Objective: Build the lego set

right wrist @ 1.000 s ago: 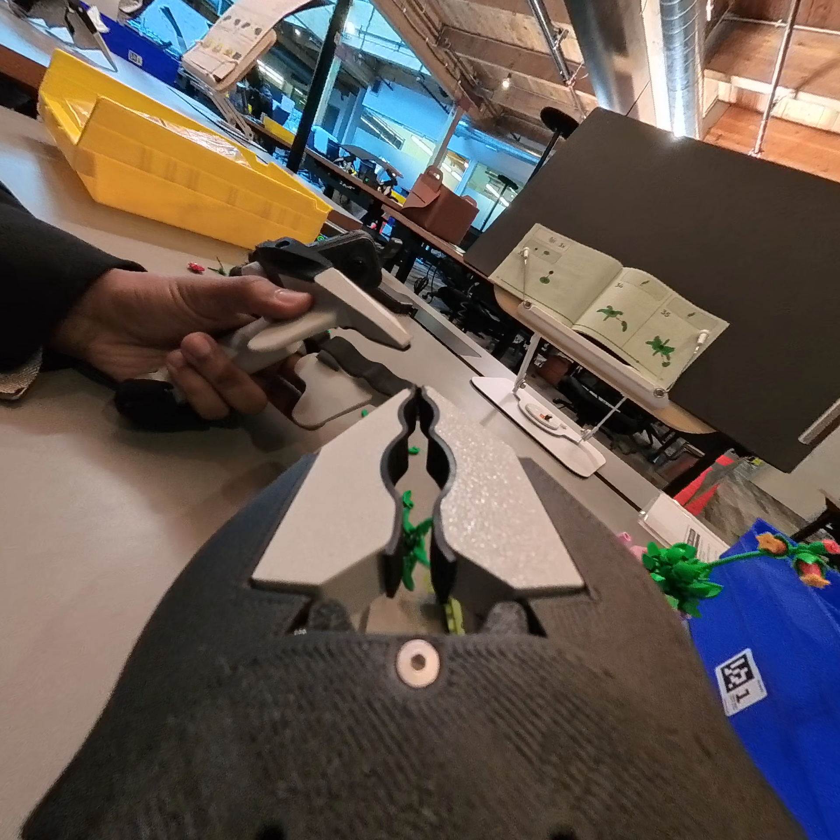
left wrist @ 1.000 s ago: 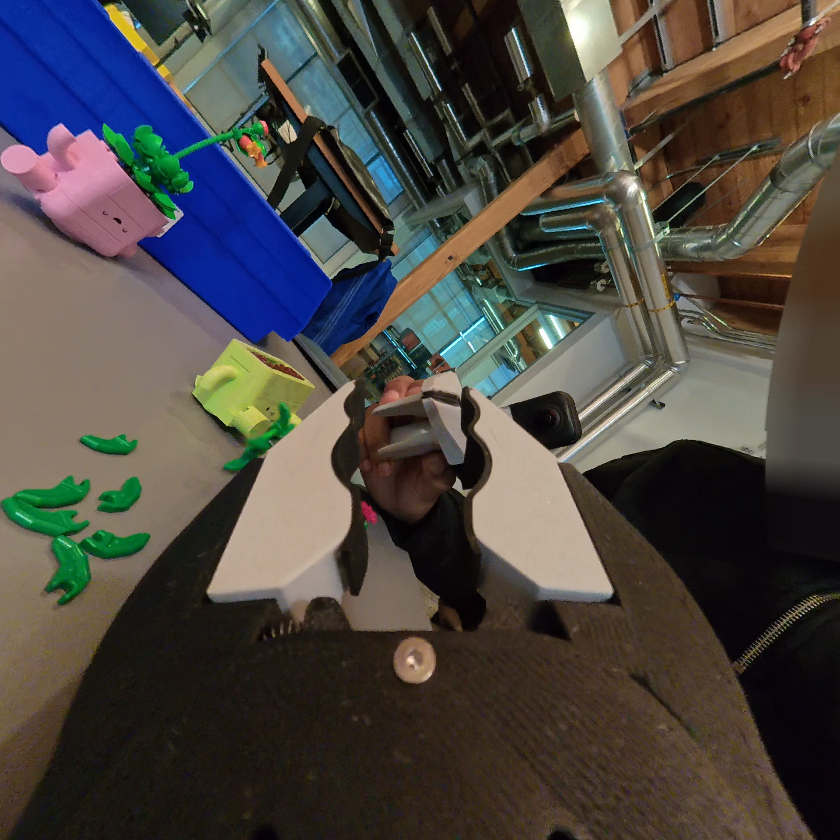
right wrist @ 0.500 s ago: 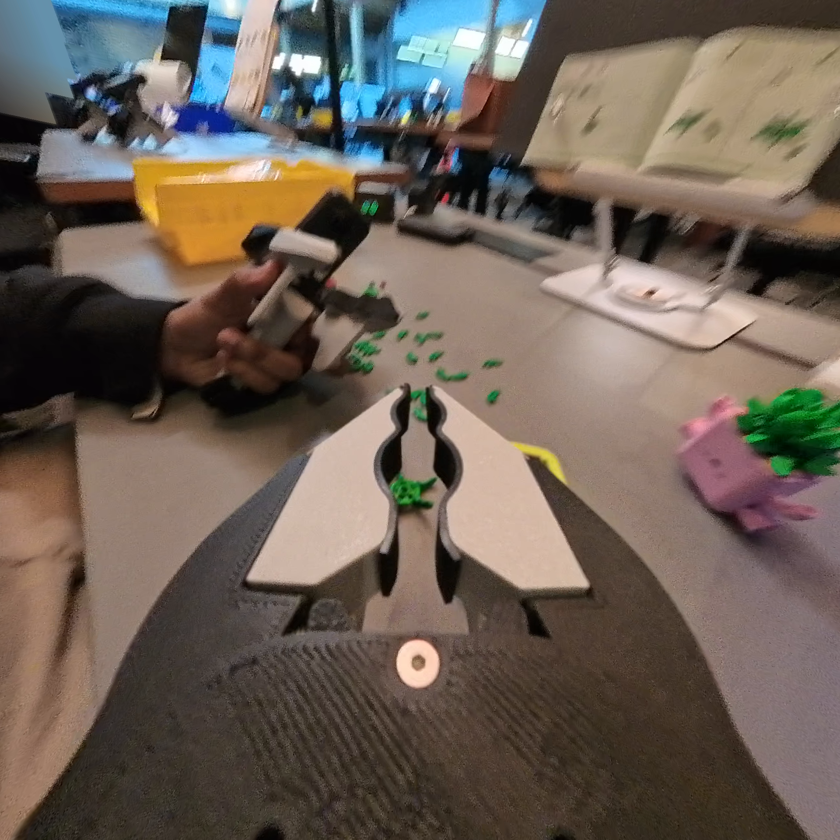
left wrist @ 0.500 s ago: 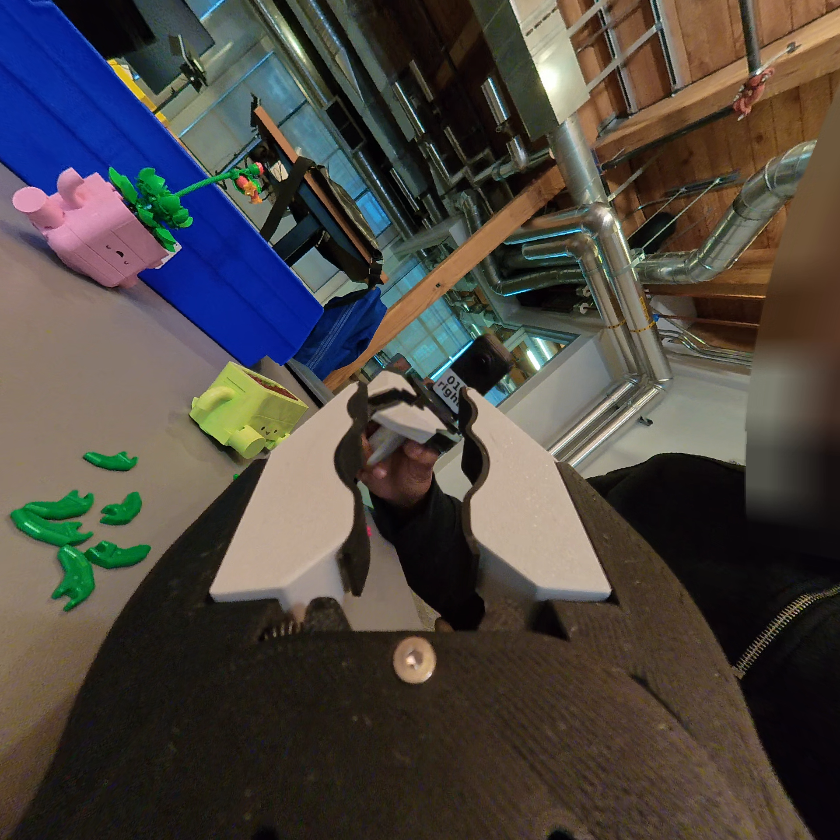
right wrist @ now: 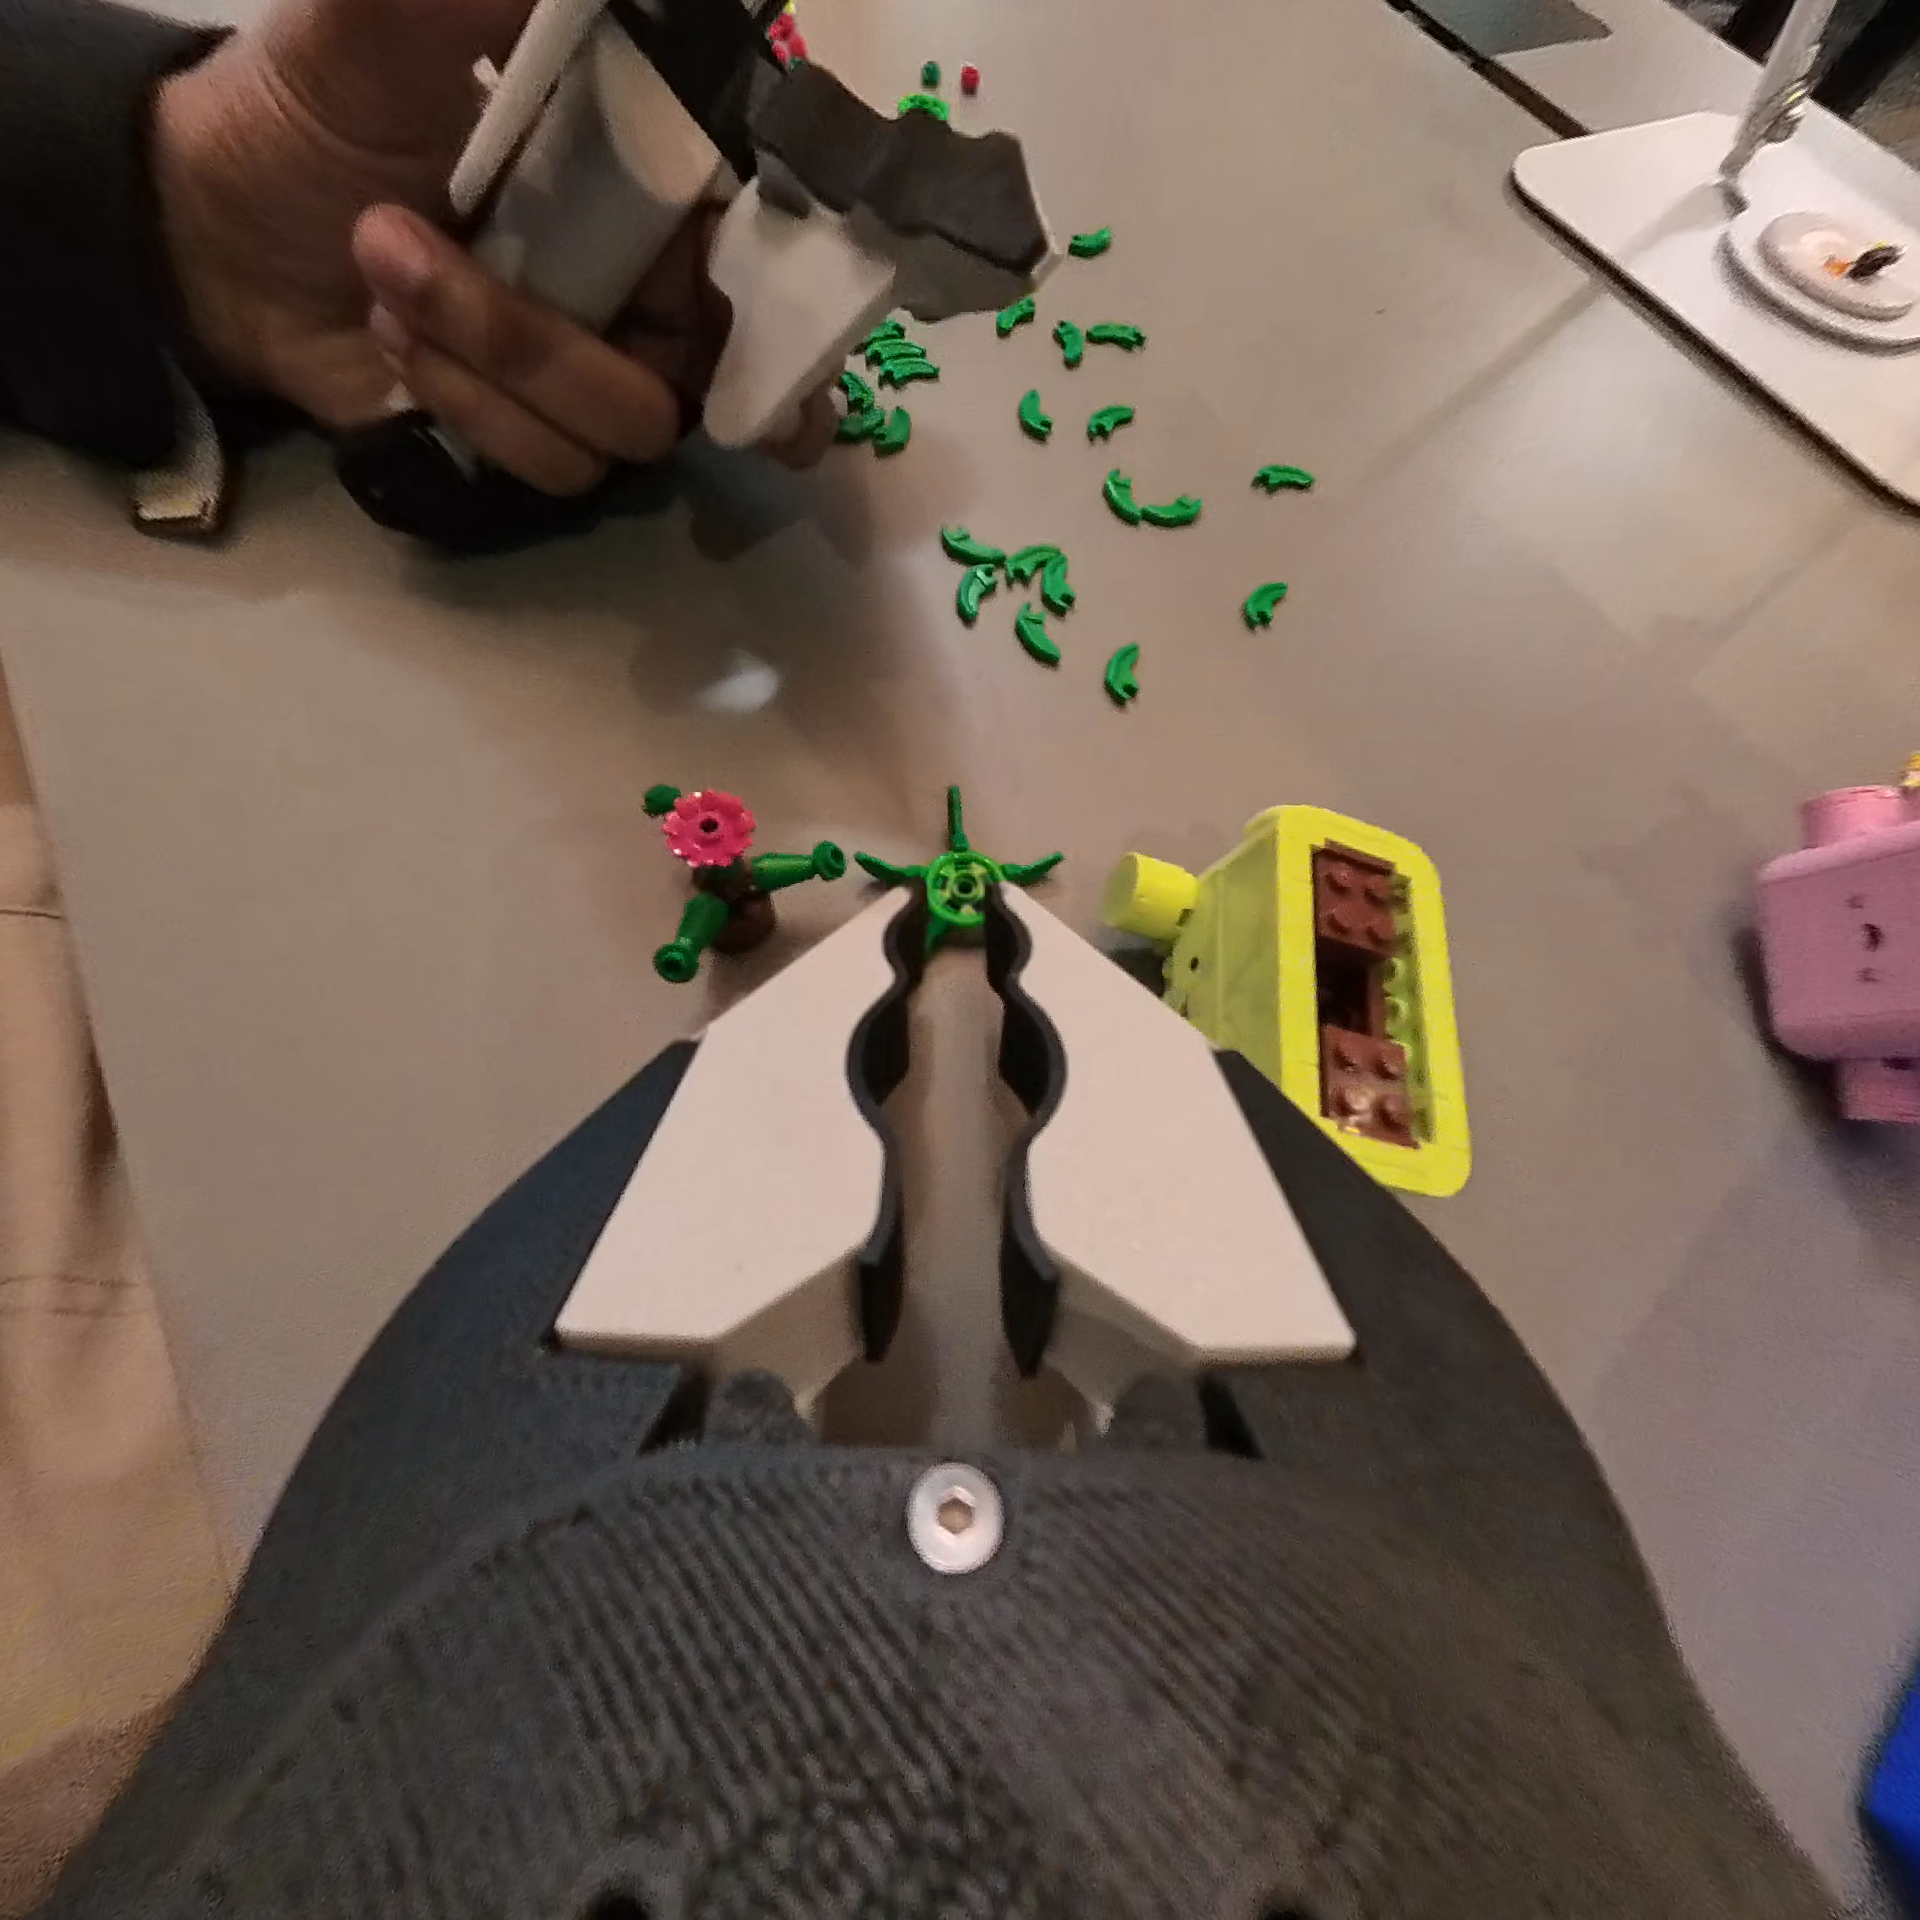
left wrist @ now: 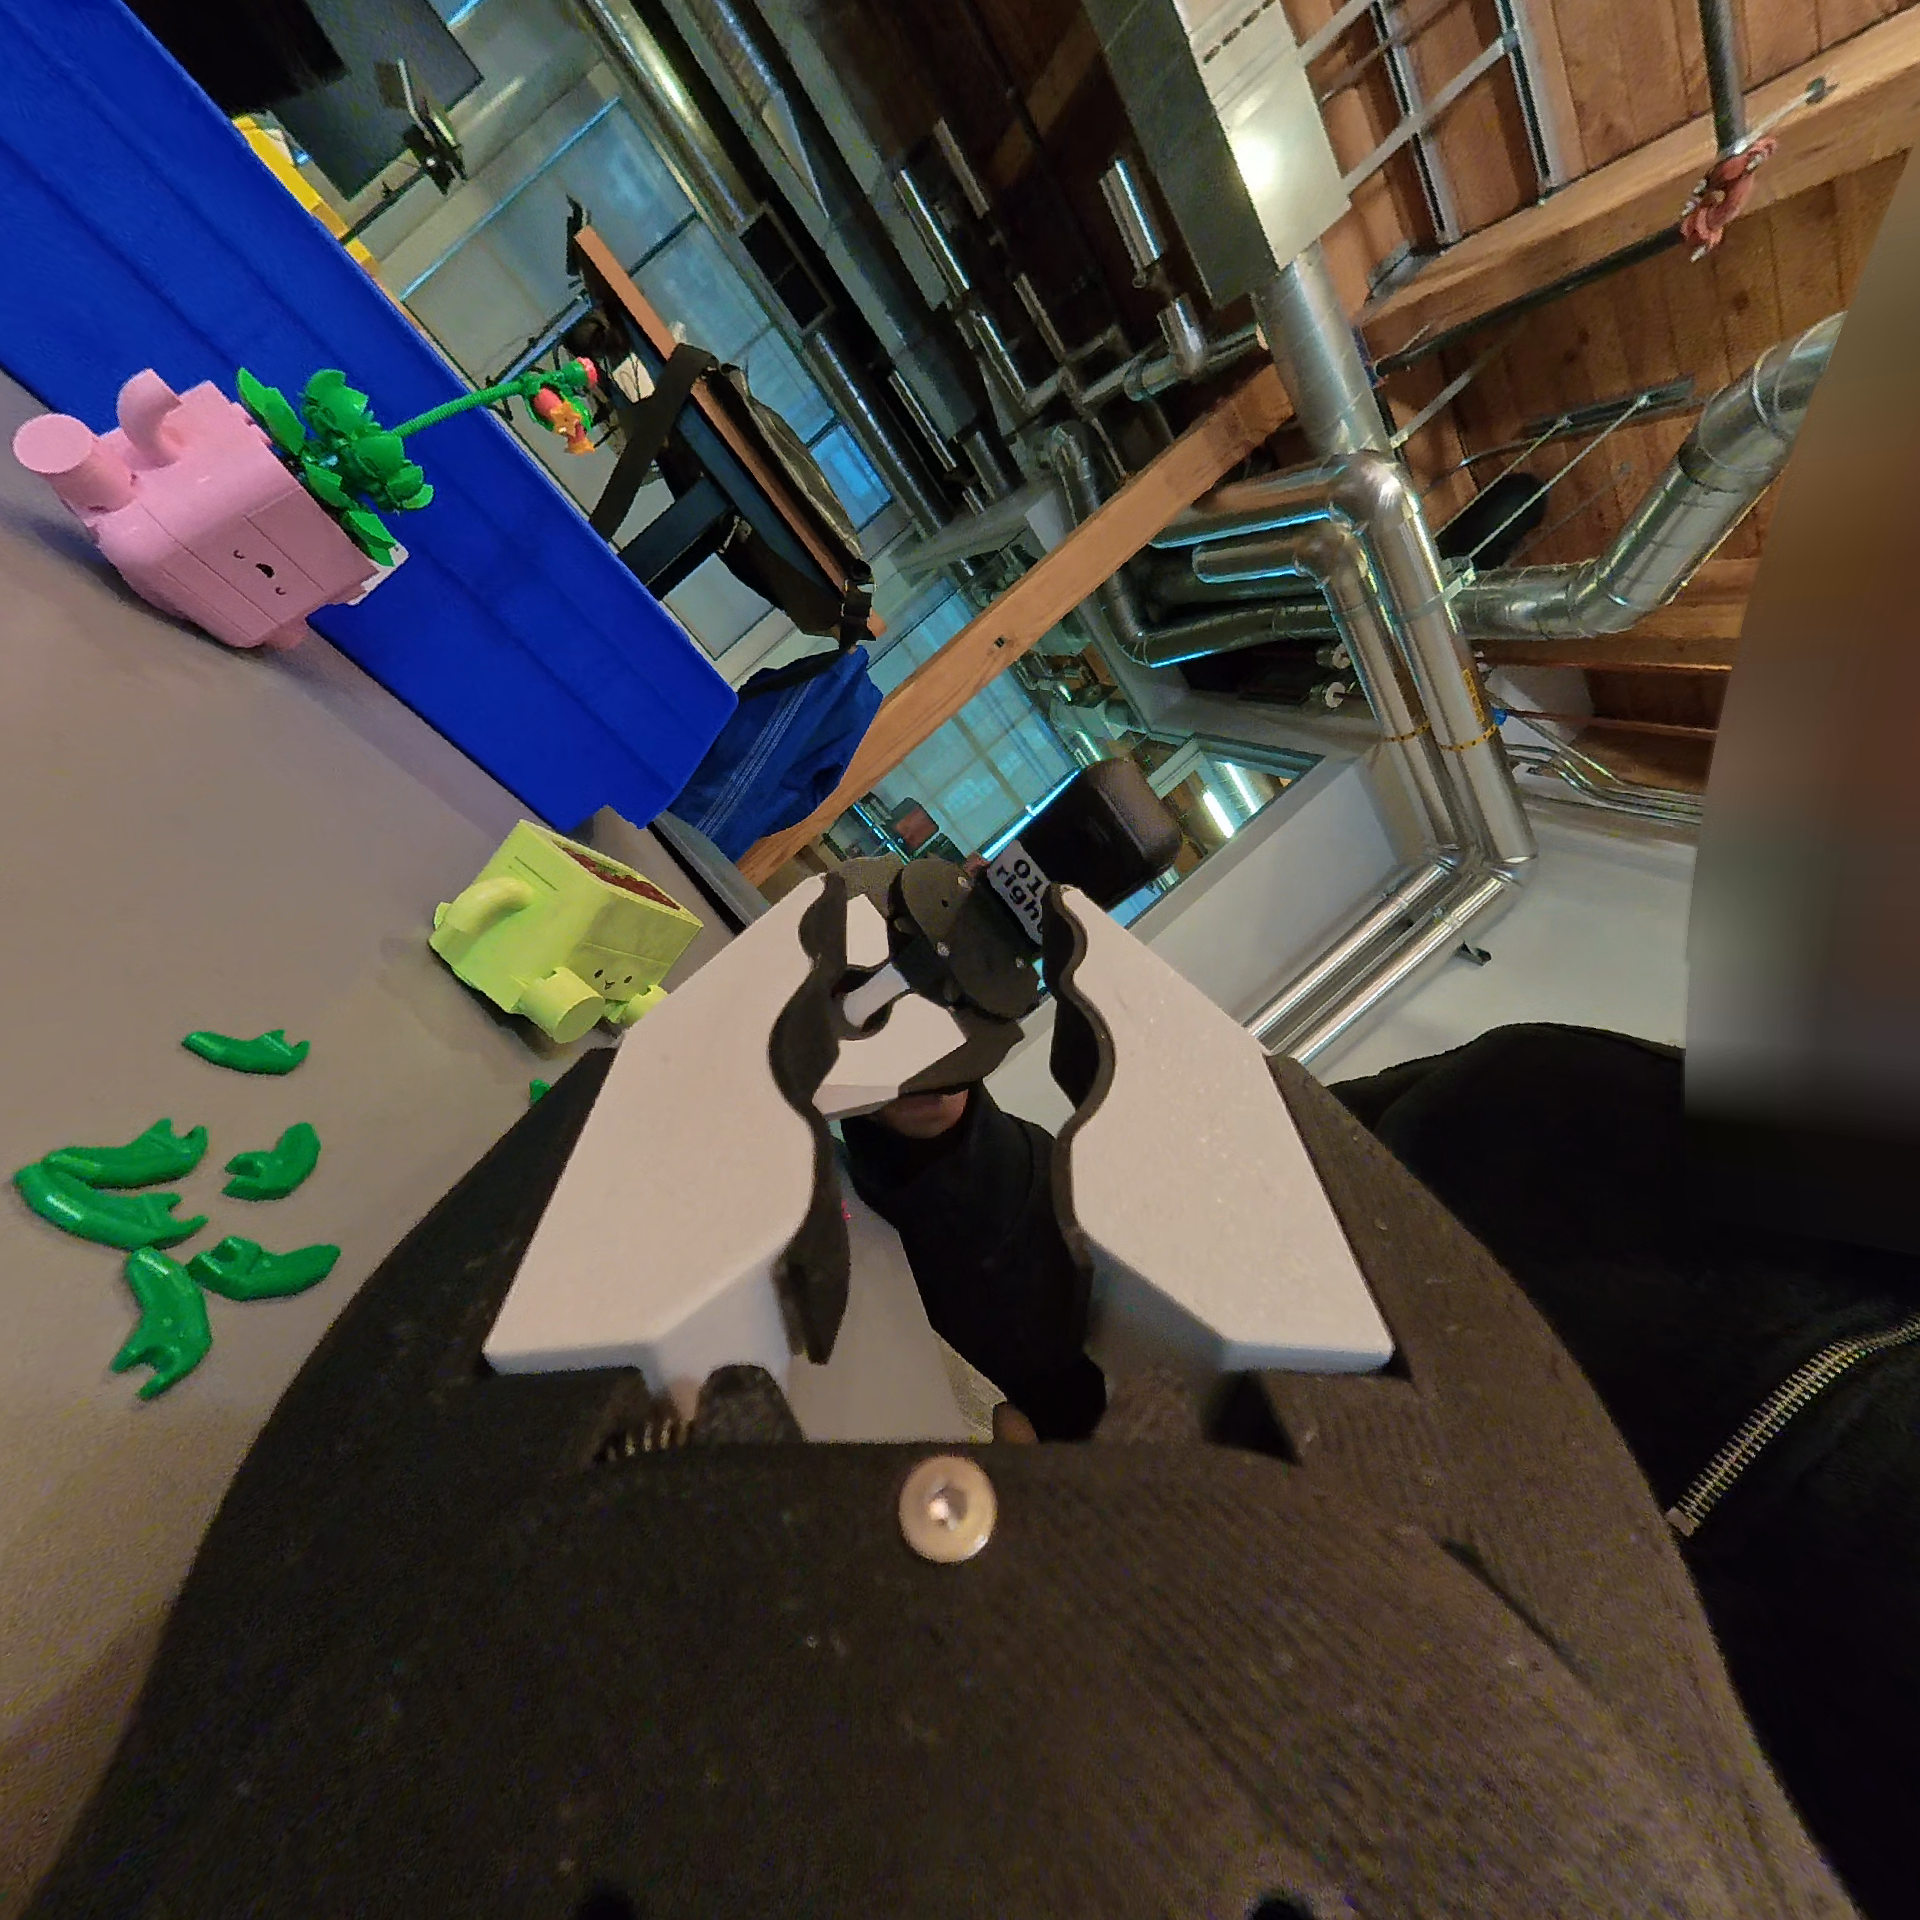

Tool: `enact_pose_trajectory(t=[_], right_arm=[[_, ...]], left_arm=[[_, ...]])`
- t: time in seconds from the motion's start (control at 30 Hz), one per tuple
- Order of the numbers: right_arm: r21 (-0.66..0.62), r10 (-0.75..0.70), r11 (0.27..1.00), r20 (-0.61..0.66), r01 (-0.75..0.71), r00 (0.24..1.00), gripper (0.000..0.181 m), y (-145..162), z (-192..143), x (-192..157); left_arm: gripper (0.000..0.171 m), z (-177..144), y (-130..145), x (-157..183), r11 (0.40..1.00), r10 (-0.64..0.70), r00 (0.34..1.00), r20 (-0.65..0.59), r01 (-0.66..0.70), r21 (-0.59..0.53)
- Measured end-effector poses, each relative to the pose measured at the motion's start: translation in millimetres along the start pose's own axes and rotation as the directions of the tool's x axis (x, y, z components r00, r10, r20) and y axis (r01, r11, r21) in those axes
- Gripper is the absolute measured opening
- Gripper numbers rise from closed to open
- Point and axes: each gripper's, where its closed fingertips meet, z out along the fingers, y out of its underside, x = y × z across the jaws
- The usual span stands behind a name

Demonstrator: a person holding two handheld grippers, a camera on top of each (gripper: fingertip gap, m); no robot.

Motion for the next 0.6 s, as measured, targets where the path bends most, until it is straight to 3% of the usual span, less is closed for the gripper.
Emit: enact_pose_trajectory(t=[0.4,0.6], right_arm=[[-0.103,0.014,0.995,0.052,-0.009,0.999,0.013,17,5,-5],[-0.12,0.025,0.993,0.052,-0.019,0.998,0.005,19,6,-5]], left_arm=[[0.033,0,1,-1,1.0,0.002,1.0,0.004,-0.002,-0.004],[0.033,1,2,0,1.0,0.013,1.0,0.007,-0.013,-0.011]])
